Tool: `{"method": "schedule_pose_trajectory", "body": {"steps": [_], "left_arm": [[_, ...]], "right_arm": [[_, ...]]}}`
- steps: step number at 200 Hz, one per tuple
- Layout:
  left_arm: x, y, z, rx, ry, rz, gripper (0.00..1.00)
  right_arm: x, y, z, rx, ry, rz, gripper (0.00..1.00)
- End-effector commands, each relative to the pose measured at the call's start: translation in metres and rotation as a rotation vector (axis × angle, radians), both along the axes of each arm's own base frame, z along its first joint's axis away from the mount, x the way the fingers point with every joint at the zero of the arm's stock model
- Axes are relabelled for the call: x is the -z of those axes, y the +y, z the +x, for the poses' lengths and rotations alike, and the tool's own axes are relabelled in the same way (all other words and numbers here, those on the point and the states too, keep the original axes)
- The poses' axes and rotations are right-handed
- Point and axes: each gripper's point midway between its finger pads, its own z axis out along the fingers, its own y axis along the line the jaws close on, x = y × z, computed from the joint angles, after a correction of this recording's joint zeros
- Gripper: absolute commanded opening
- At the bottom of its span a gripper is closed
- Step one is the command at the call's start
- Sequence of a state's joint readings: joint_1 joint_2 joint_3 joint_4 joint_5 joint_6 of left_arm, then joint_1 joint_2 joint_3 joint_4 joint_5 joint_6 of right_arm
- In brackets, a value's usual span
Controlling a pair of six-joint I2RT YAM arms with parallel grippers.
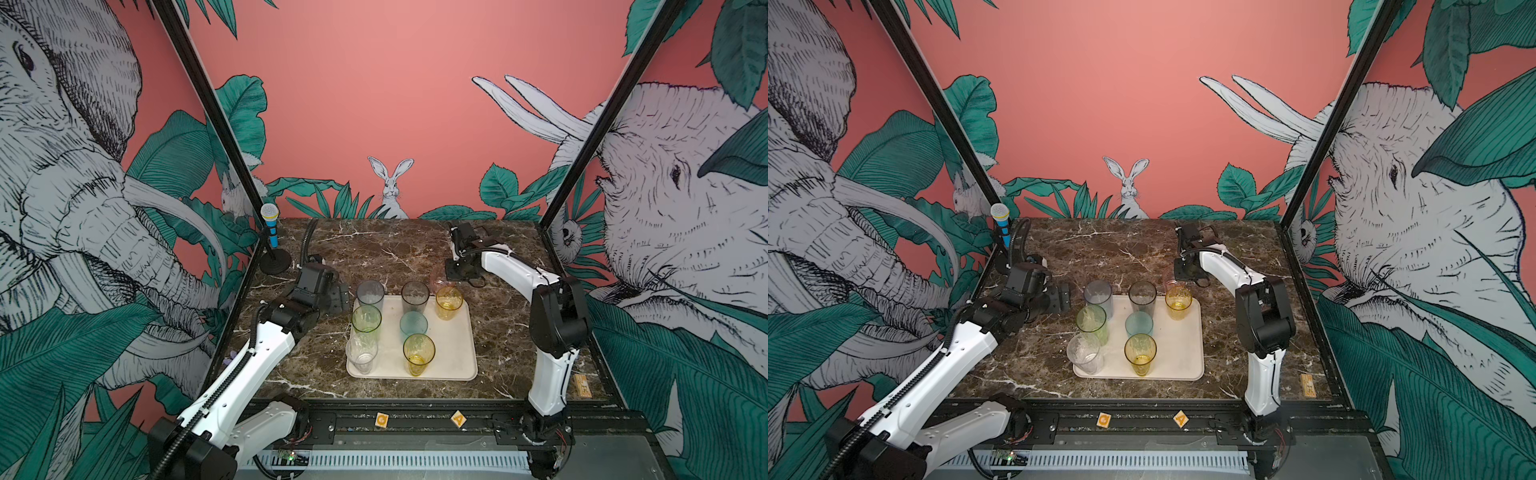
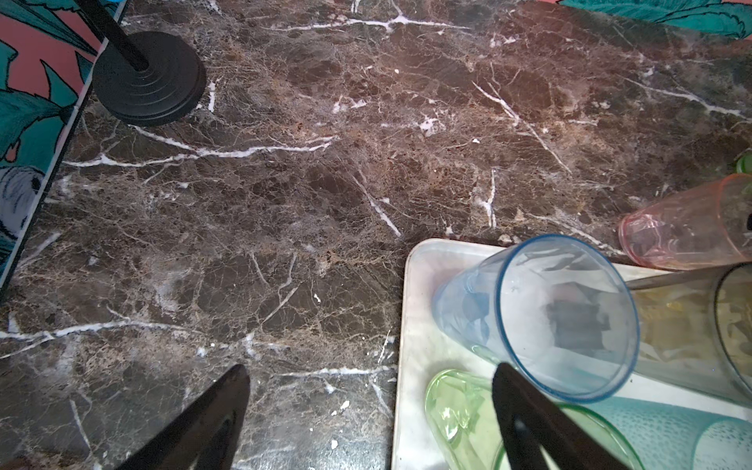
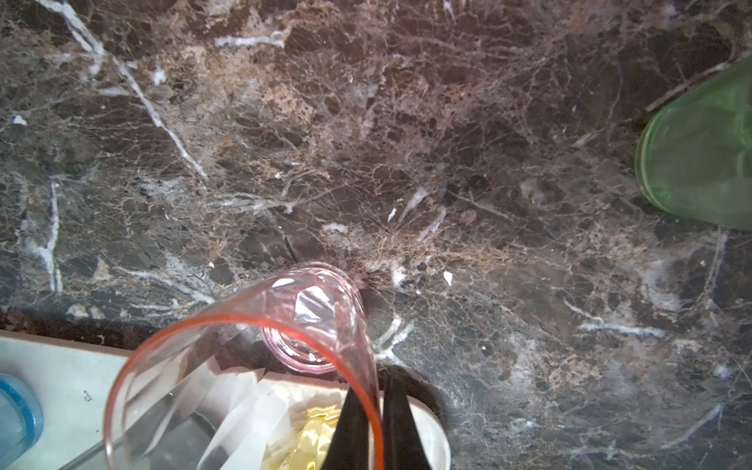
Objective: Place the glasses into the tray
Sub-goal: Pick up the glass from the top-center of the table.
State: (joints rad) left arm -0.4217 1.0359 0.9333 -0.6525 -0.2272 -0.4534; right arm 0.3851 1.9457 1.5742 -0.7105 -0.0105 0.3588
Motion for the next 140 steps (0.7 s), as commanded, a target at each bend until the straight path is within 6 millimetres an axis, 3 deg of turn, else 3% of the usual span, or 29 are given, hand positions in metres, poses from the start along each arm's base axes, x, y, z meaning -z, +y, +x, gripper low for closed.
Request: {"method": "schedule_pose_trajectory", "body": {"steps": [1, 73, 140], "left_arm": [[0.005, 0.004, -0.002, -0.021, 0.013, -0.003, 0.94], [0.005, 0.004, -0.003, -0.021, 0.013, -0.004, 0.94], [0.003, 0.002, -0.002, -0.022, 0.005, -0.017, 0.94]], "right_arm": [[-0.016, -0.003, 0.006, 0.005, -0.034, -0.007, 0.01], [-0.053, -0.009, 0.004, -0.007, -0.078, -0.026, 0.0], [-0.093, -0.02, -0.015, -0.013, -0.115, -0.035, 0.0]]}}
